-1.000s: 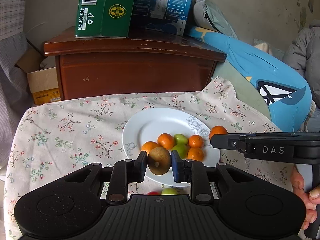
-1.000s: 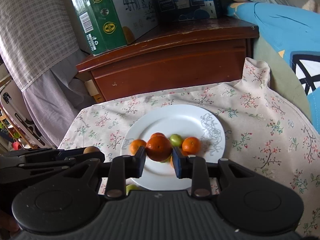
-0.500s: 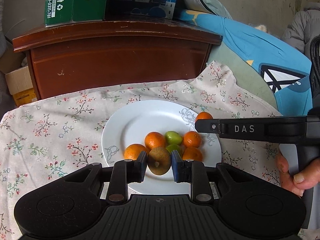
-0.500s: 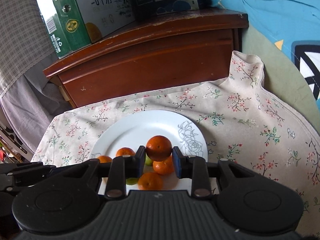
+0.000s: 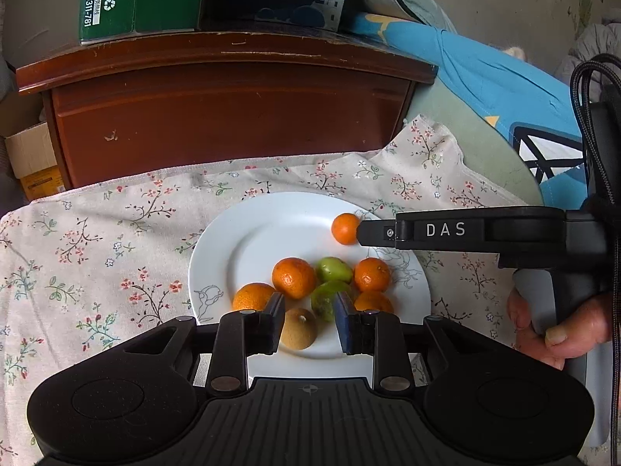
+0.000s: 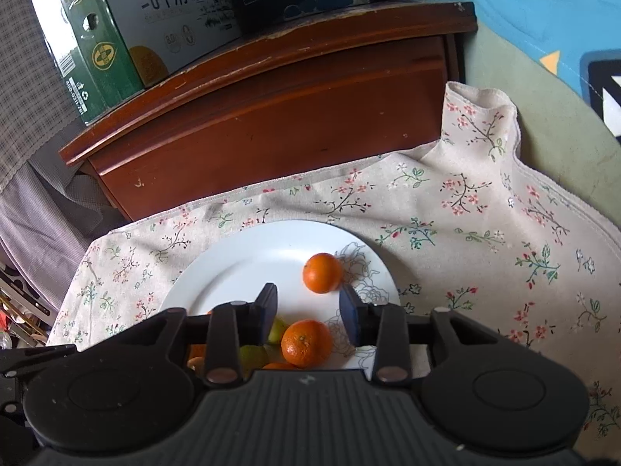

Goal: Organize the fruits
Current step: 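Open the right tool onto the plate while the left tool releases the kiwi there, then move both open tools back to the fruit cluster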

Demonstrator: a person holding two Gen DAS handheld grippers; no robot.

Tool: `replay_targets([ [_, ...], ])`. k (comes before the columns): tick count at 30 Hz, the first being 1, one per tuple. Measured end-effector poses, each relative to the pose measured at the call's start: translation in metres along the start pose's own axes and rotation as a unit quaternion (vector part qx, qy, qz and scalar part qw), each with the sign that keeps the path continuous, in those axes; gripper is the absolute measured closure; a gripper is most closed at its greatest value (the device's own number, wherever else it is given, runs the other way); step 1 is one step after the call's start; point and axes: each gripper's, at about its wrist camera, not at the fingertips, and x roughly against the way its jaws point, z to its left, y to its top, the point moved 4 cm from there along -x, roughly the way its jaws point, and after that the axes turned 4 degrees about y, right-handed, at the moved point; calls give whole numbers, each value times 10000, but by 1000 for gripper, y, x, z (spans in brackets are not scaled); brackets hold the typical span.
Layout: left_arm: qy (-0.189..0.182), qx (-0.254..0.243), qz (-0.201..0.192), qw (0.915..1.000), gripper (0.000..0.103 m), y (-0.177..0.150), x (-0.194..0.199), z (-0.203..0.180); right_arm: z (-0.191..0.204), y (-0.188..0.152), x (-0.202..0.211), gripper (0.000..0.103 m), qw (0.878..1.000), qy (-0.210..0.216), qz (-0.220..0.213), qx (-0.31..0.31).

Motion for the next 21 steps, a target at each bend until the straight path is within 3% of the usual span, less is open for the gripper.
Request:
replay_targets([
  [1,12,6,-32,10000,65,2,3,0,0,1,1,53,10000,16,-16,-34],
  [3,128,52,-166,9998,30,5,11,1,2,2,4,48,10000,23,5,-38],
  [5,287,92,-342,9990,22,9,22,4,5,2,8,40,10000,14,-18,-65],
  [9,492,95,-356,9981,21,14,40,13,12,0,20,22,9998,23,-101,-174],
  [14,273,503,-186,9982,16,9,61,34,23,-11,37,10,9999,-90,-55,15],
  [17,339,503,-84,9981,16,0,72,43,28,-22,46,7,9998,-166,12,65],
  [21,739,352,176,9965,16,-16,82,50,38,-37,56,7,9994,-190,170,242],
])
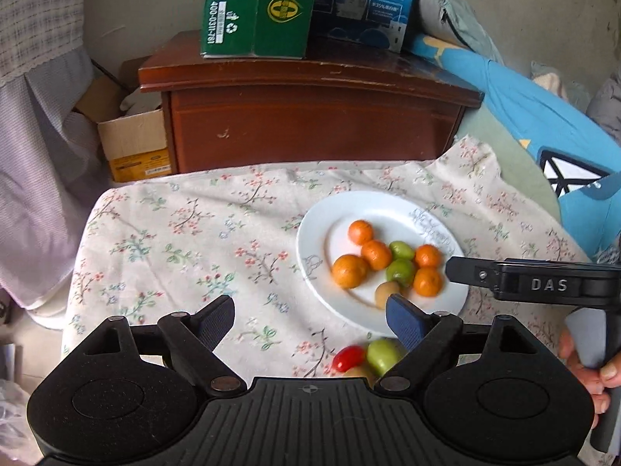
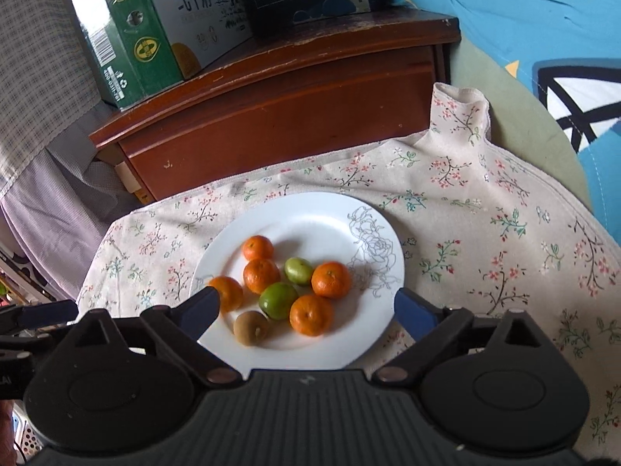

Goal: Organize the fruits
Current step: 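Move both open tools back to the fruit cluster, then grasp a large green fruit with the right tool while the left tool grasps a brown kiwi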

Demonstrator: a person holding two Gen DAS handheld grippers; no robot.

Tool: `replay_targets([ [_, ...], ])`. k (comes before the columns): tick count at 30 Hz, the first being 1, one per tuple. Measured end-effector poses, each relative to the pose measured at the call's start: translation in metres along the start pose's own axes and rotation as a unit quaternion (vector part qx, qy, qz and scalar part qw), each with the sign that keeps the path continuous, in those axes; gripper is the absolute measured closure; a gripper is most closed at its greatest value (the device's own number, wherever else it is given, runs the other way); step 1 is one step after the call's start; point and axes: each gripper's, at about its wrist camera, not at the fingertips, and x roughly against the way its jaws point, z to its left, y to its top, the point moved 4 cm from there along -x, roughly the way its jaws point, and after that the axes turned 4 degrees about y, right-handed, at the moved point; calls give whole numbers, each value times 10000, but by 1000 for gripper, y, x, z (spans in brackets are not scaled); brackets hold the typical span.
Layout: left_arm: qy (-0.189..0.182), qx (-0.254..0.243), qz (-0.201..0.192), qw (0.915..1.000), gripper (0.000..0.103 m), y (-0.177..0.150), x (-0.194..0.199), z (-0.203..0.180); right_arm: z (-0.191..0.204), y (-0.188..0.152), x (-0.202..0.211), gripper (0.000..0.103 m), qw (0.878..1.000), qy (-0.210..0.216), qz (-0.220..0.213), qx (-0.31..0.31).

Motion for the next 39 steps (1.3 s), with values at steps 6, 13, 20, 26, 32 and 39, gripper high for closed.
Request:
replay_targets([
  [6,71,256,267,9993,16,-20,11,17,20,-33,16,5,9993,27,301,235],
  [13,230,406,463,9978,16,-34,17,26,52,-79,24,5,9947,400,727,615],
  [20,190,449,383,9981,16,-36,19,27,81,-105,23,6,9876,883,704,1092],
  [26,204,414,323,9984,16,-34,15,26,87,-112,13,23,9861,997,713,1125],
  [32,130,422,289,9986,16,-32,13,24,88,-113,5,38,9859,1027,645,1153],
  [39,67,342,319,9989,16,-33,6,20,91,-115,-2,56,9843,1022,734,1234],
])
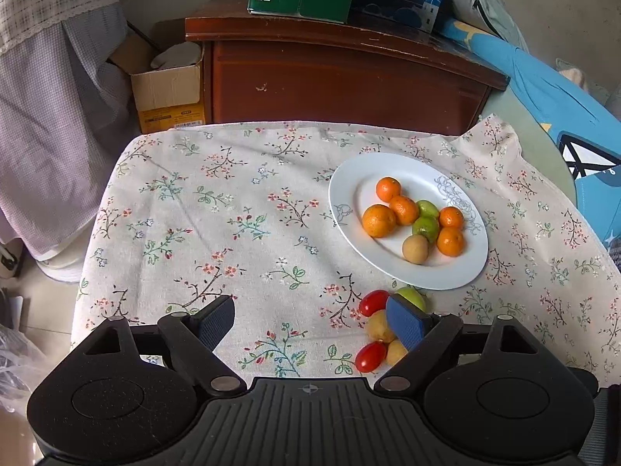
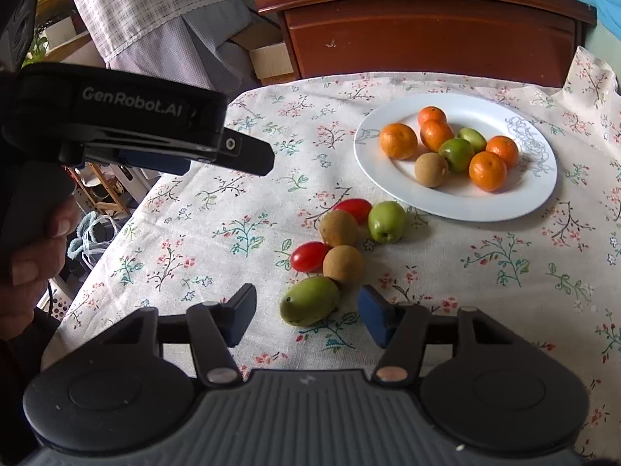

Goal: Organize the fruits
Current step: 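Grasp a large green fruit with the right tool while the left tool grasps a brown kiwi, then carry the green fruit in the right tool while the left tool carries the kiwi over the plate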

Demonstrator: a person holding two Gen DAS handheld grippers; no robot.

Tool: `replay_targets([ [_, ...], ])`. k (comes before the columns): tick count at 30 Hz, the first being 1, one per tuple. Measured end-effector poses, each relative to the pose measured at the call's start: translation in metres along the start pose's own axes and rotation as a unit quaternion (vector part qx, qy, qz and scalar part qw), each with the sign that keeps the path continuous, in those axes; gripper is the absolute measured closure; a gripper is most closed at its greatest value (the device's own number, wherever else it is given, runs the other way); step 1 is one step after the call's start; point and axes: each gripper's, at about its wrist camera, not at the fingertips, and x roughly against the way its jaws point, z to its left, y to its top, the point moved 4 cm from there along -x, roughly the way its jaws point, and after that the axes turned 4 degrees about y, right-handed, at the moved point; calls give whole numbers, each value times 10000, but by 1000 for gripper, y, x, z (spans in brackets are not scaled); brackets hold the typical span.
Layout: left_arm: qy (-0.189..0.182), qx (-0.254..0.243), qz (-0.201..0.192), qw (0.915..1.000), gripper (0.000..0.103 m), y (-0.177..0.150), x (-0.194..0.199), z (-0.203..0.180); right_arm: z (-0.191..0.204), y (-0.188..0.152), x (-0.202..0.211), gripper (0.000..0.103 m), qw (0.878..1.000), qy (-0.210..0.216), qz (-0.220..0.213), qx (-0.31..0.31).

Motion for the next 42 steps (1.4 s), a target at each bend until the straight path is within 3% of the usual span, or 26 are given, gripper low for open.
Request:
replay_targets([
  [5,-279,-81,46,9996,17,-4,-6,-9,0,-1,-2,68,10000,-34,77,7],
  [16,-759,-462,102,9960,22,-14,-24,-41,-24,-2,35,74,9976,-342,71,-605],
  [19,-725,-627,100,9953,33,-16,-30,-49,-34,1,41,74,9958,-427,-15,-807],
  [21,-726,-621,185,9953,46,-17,-37,-51,-36,1,41,74,9954,-397,-25,-871],
  [26,-654,-523,326,9960,60,-19,-54,-50,-35,0,37,71,9955,-295,25,-897],
  [31,-637,-591,403,9954,63,-23,-59,-53,-37,-5,32,60,9944,-194,194,-1023],
  [38,-612,-646,364,9954,80,-24,-58,-54,-33,-10,23,62,9952,-253,307,-898],
  [42,-598,-599,368,9957,80,-23,-57,-54,-34,-9,23,69,9951,-279,293,-906],
])
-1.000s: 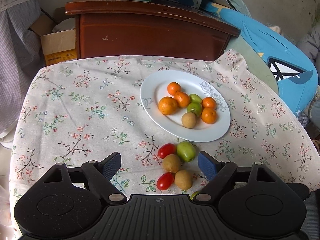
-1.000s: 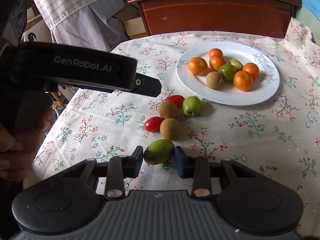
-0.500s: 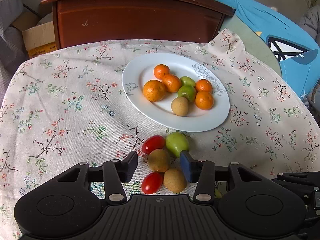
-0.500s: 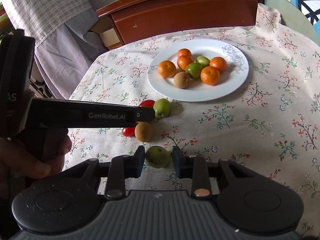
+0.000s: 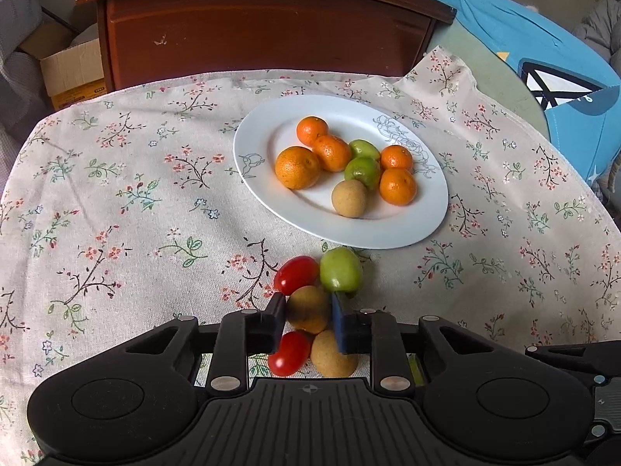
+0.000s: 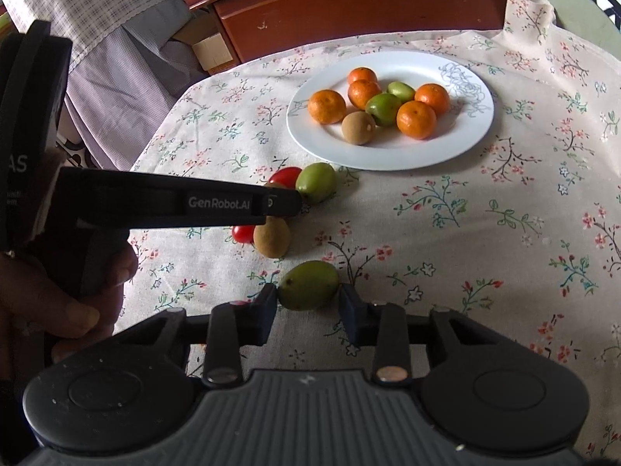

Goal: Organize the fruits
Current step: 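Carry the green fruit in the right tool while the left tool carries the kiwi over the plate, then open the right tool onto the plate while the left tool releases the kiwi there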

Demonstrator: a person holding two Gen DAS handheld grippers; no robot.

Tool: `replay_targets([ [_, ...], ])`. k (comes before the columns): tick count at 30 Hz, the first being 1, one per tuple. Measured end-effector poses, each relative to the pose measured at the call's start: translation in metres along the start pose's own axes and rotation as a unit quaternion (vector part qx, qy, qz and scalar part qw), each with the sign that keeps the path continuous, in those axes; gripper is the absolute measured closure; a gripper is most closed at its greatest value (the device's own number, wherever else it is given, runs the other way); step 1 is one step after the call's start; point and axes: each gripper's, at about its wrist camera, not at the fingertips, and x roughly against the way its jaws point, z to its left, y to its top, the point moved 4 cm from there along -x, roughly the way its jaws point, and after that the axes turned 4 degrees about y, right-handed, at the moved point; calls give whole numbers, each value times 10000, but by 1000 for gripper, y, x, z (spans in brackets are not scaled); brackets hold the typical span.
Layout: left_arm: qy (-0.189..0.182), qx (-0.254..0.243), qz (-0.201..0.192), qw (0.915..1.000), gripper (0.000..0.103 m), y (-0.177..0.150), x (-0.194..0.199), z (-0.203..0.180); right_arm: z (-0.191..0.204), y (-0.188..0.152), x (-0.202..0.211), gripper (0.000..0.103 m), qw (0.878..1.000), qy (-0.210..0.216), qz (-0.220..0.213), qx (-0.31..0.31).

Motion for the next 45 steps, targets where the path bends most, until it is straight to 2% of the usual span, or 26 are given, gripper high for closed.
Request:
replay_targets([
  [6,11,49,-144,9999,80,5,10,0,-3,6,7,69,9999,-66,-145,-50],
  [16,15,263,-735,9969,80,36,37,10,-20,51,40,69,9945,-103,-993,-314],
  [24,16,364,-959,9947,80,66,29,18,-41,93,52,69,9851,-230,-1640,-455],
  [32,2,407,-973,9944,80,84,7,21,-61,120,30,69,9836,-118,-1689,-626],
  [39,16,484,-1003,9938,80,98,-10,25,-78,135,11,69,9834,-183,-1668,-690],
  [45,21,486,-868,9950,80,102,-31,27,-86,143,-9,69,9852,-313,-1563,-630],
])
